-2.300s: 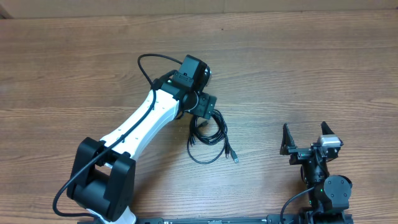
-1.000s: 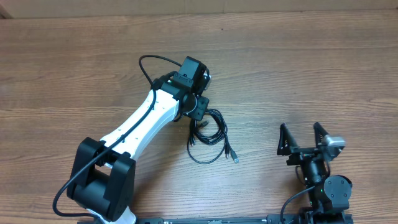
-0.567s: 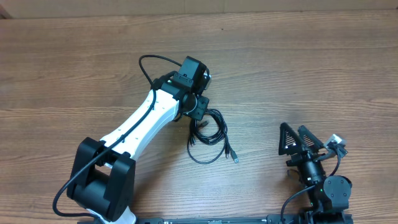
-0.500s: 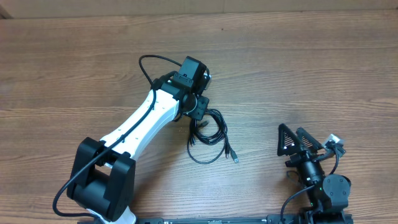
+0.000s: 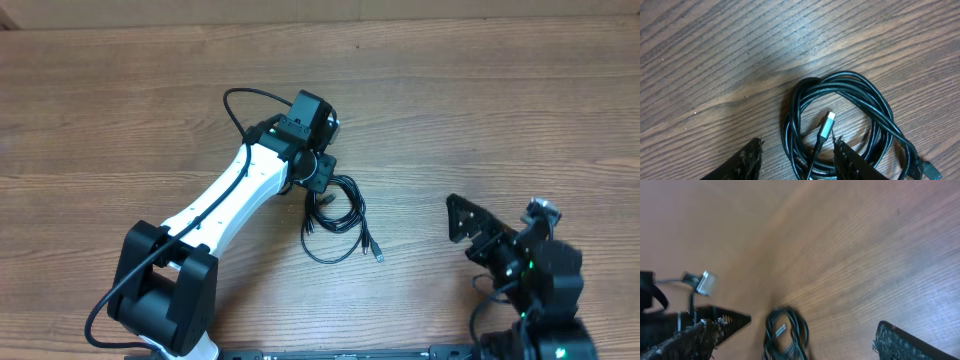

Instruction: Untangle cables

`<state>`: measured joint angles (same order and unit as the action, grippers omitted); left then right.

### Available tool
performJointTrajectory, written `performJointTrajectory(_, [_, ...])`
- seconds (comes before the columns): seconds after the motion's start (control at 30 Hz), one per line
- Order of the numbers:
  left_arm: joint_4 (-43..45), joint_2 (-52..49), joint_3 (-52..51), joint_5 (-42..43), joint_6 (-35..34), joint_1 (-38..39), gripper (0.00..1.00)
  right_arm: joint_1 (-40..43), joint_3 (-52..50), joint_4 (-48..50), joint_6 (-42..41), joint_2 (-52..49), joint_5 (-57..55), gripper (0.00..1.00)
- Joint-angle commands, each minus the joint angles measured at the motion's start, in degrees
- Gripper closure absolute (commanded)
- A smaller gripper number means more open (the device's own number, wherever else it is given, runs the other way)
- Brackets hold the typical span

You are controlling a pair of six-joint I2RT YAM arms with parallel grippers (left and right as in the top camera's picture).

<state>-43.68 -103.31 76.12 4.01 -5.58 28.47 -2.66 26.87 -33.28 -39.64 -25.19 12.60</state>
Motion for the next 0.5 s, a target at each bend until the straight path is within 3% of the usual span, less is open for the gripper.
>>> performJointTrajectory(0.0, [0.2, -0.5, 0.5, 0.0, 0.5, -0.2, 0.53, 0.0, 9.0, -2.8, 6.1, -9.1, 6.1, 0.0])
performJointTrajectory(0.1, [0.2, -0.5, 0.5, -0.1, 0.5, -0.2, 0.52, 0.0, 14.9, -4.8, 11.6, -16.8, 16.2, 0.0])
performJointTrajectory(0.27, [0.2, -0.5, 0.5, -2.3, 0.4, -0.3, 0.46, 0.1, 17.0, -2.4, 11.9, -25.4, 28.6, 0.0])
performJointTrajectory(0.47, [0.5, -0.4, 0.5, -3.6, -3.0, -1.8, 0.36, -2.1, 17.0, 1.5, 19.3, -36.0, 28.6, 0.0])
